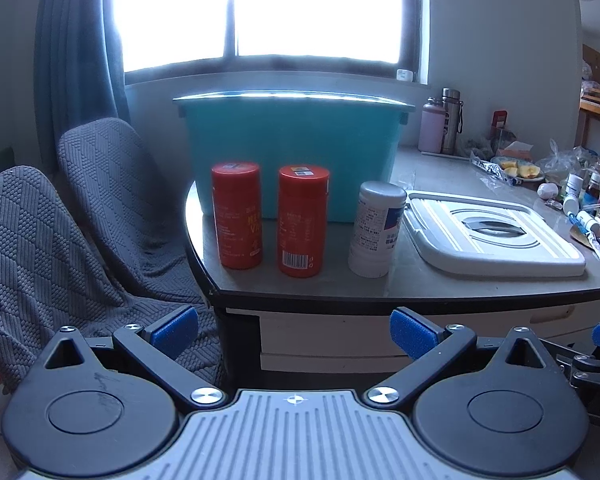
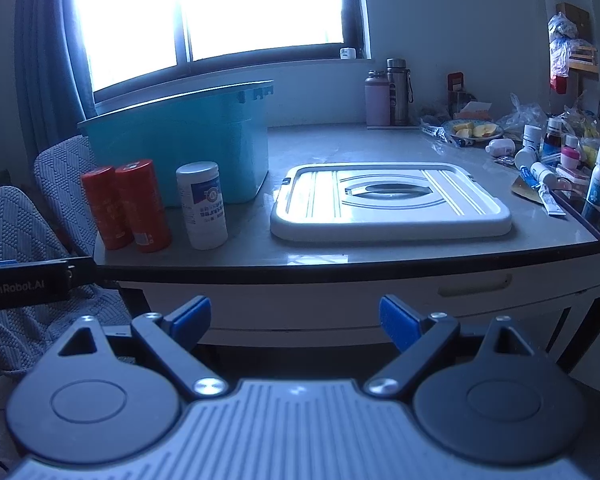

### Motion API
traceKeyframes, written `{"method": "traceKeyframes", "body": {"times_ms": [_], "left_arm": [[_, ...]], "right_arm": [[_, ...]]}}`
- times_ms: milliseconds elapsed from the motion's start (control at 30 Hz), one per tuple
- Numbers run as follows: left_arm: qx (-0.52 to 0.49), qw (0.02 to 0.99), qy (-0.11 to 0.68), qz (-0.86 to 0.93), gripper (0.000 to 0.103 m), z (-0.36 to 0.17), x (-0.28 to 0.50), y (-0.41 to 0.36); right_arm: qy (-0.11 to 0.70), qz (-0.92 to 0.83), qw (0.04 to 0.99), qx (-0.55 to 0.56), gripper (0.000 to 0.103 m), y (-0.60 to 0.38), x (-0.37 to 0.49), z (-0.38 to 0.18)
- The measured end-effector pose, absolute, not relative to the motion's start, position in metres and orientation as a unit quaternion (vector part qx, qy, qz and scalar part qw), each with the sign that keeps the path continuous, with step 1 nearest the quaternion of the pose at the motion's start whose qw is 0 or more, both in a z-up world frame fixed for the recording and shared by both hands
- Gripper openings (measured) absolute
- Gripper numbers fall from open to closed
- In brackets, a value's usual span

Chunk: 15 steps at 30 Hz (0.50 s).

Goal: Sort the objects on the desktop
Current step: 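Move left tool toward red canister while right tool approaches white wipes canister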

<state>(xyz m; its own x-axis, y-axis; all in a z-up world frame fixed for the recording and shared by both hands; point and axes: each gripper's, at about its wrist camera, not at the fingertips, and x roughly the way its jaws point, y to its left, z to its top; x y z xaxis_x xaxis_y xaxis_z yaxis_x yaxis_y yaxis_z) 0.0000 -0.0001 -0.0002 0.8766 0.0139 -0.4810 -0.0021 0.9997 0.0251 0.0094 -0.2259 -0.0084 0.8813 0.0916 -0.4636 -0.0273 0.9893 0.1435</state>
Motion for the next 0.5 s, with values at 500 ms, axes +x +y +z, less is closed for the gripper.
{"method": "traceKeyframes", "body": {"times_ms": [500], "left_arm": [[-0.006, 0.972, 0.233, 0.016, 0.103, 0.002, -0.014, 0.022]], "right_arm": [[0.241, 0.031, 0.968, 0.059, 0.092, -0.210, 0.004, -0.004]]}}
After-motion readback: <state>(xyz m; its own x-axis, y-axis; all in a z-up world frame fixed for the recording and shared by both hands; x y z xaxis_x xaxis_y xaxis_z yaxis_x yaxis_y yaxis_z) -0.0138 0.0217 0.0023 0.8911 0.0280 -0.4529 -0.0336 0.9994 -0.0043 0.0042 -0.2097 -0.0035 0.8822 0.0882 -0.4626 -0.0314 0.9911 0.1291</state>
